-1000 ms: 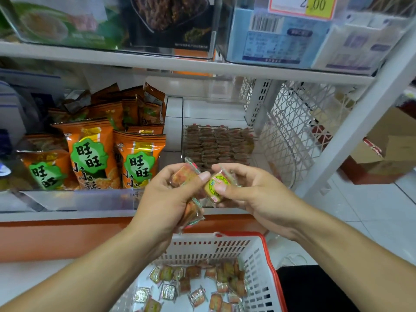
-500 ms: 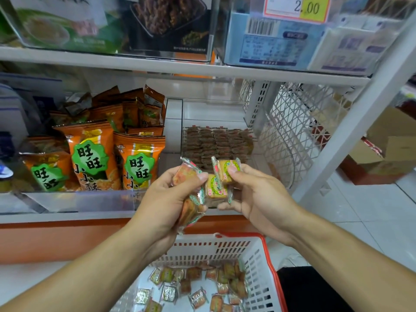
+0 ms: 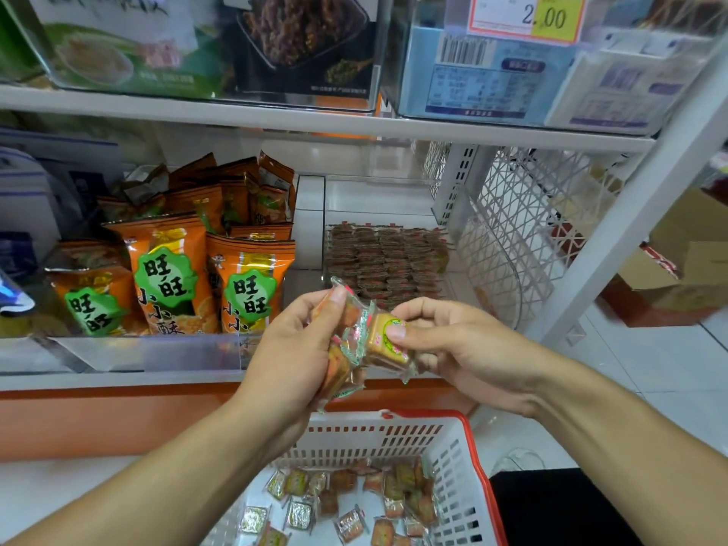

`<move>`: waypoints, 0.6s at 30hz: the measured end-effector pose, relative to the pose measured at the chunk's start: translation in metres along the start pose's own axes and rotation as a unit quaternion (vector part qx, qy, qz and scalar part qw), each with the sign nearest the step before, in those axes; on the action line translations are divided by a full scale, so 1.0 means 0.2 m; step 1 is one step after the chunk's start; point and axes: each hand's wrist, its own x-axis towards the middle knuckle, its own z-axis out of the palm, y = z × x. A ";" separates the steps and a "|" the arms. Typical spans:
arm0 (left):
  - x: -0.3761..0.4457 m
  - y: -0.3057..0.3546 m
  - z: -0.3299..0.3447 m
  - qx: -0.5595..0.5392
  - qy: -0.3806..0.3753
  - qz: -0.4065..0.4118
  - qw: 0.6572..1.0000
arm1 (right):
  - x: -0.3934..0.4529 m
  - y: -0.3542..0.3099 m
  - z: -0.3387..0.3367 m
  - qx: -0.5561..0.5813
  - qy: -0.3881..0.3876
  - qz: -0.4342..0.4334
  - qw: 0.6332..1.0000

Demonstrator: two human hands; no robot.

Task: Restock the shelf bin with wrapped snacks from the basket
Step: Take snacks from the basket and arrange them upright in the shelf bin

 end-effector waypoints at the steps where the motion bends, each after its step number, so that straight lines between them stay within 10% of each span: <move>1: 0.00 0.00 0.00 0.007 0.003 0.004 1.000 | 0.00 -0.01 -0.01 0.015 -0.014 0.004 1.000; 18: -0.03 0.06 0.03 -0.027 -0.038 -0.153 0.987 | 0.01 -0.03 0.02 0.147 -0.071 -0.037 0.986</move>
